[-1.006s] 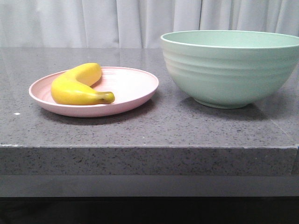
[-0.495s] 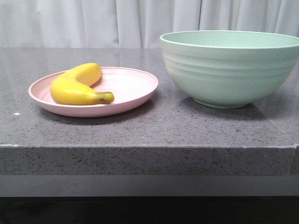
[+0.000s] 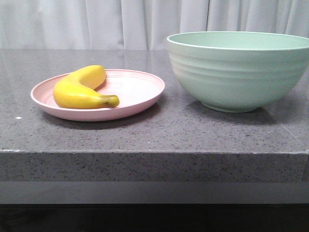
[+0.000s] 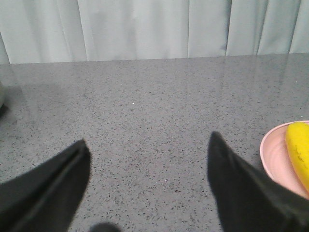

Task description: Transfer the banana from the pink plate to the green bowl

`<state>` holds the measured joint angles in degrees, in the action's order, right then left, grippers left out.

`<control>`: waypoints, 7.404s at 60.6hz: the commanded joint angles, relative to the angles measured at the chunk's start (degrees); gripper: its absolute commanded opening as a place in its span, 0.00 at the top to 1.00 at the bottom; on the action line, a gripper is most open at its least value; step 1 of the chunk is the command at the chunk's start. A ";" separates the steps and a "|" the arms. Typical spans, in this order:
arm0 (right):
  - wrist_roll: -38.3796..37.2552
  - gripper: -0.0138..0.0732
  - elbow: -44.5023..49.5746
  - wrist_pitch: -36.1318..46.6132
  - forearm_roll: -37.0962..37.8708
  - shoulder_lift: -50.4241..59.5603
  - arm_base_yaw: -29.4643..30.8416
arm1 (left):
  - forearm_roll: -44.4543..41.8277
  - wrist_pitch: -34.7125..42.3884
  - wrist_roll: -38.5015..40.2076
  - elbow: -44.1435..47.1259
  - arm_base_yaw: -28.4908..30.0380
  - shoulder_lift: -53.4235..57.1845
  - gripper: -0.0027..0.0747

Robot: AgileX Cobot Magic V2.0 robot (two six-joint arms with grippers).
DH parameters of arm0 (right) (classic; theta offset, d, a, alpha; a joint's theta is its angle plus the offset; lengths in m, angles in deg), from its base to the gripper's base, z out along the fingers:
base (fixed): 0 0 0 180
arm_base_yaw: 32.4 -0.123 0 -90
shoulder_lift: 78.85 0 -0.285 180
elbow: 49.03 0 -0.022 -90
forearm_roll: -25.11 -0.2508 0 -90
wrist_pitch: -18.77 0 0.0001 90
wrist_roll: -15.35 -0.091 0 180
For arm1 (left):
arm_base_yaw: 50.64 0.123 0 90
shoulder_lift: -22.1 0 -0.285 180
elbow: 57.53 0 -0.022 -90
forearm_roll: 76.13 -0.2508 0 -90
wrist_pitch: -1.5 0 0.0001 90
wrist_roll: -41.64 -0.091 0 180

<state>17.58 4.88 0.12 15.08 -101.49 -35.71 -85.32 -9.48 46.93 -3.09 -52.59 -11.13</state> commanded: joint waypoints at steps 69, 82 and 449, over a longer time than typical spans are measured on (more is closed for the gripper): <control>0.30 0.14 -1.30 5.34 -0.09 -0.99 0.28 | 10.77 -33.63 3.45 -47.97 -29.38 -58.81 0.24; 0.30 0.14 -1.30 5.34 -0.09 -0.99 0.28 | 10.62 -31.12 3.57 -48.22 -28.27 -63.32 0.24; 14.27 0.91 3.39 3.64 -11.08 4.43 -6.19 | -5.04 -5.85 10.91 0.31 -9.23 11.58 0.99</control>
<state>31.26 7.40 -2.11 5.40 -99.76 -41.73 -90.23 -21.12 57.20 -1.93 -61.95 -0.95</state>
